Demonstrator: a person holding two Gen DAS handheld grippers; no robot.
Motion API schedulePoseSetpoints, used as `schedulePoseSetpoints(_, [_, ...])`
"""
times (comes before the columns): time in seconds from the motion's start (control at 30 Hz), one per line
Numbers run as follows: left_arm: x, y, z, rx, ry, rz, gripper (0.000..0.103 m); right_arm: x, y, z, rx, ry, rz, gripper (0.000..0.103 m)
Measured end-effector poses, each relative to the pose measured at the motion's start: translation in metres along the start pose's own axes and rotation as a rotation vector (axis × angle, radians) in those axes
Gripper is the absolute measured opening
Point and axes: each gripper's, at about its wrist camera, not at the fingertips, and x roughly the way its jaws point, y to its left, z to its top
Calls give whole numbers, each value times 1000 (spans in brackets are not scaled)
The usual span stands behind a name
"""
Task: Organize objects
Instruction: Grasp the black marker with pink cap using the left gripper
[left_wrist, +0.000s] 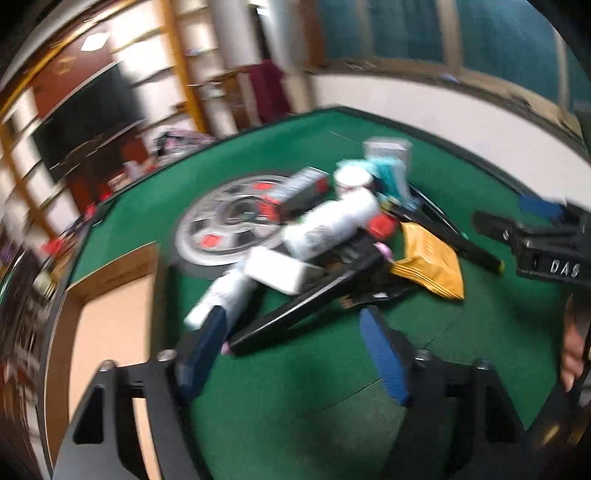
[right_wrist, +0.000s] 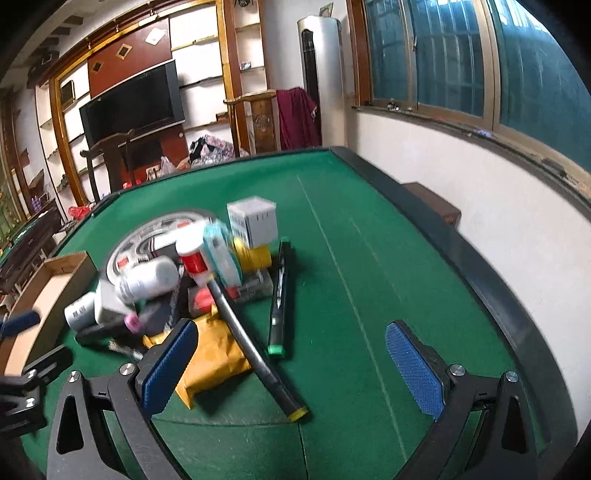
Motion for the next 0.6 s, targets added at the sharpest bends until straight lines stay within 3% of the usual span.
schedulePoseSetpoints(0.1, [26, -6, 4, 65, 83, -48, 37, -5, -1, 0, 4, -22, 18, 103])
schedulePoseSetpoints(0.17, [33, -10, 6, 95, 83, -24, 34, -4, -2, 0, 7, -17, 23, 103])
schedulePoseSetpoints(0.27, [32, -4, 10, 51, 82, -72, 15, -2, -4, 1, 23, -7, 32, 103])
schedulePoseSetpoints(0.3, [30, -1, 10, 31, 87, -106, 1, -2, -5, 1, 29, -5, 37, 103])
schedulePoseSetpoints(0.37, [32, -2, 7, 13, 123, -175, 0, -1, -6, 1, 36, -1, 40, 103])
schedulePoseSetpoints(0.47, [32, -15, -4, 69, 138, -146, 0, 1, -5, 1, 36, 5, 40, 103])
schedulePoseSetpoints(0.57, [27, -12, -3, 86, 98, -142, 2, 1, -4, 1, 34, 6, 42, 103])
schedulePoseSetpoints(0.6, [26, -10, -1, 93, 89, -133, 9, 1, -3, 1, 32, 9, 41, 103])
